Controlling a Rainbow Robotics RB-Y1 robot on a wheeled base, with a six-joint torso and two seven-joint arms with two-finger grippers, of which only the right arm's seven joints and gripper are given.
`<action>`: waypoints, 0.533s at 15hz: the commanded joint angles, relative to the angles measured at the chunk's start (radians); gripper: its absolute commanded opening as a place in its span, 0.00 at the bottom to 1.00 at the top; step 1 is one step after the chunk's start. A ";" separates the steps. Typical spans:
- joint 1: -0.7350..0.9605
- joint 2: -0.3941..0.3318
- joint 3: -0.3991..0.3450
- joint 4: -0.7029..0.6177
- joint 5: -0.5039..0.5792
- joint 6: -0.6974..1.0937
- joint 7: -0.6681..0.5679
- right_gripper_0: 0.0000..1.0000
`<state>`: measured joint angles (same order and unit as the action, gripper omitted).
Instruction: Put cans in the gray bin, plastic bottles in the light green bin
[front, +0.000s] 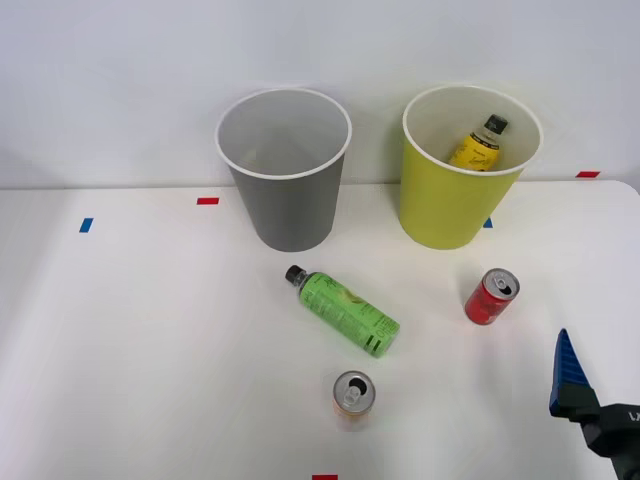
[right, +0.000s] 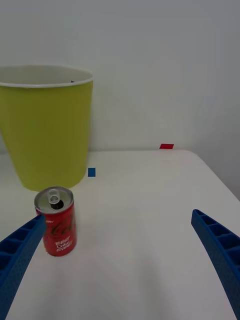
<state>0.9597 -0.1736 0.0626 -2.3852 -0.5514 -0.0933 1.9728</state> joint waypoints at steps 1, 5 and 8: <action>-0.030 0.036 -0.004 0.072 0.018 0.000 0.008 1.00; -0.029 0.039 -0.003 0.129 0.090 -0.031 -0.008 1.00; -0.024 0.051 0.019 0.222 0.237 -0.169 -0.106 1.00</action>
<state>0.9305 -0.1292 0.0707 -2.1958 -0.3765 -0.2247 1.9296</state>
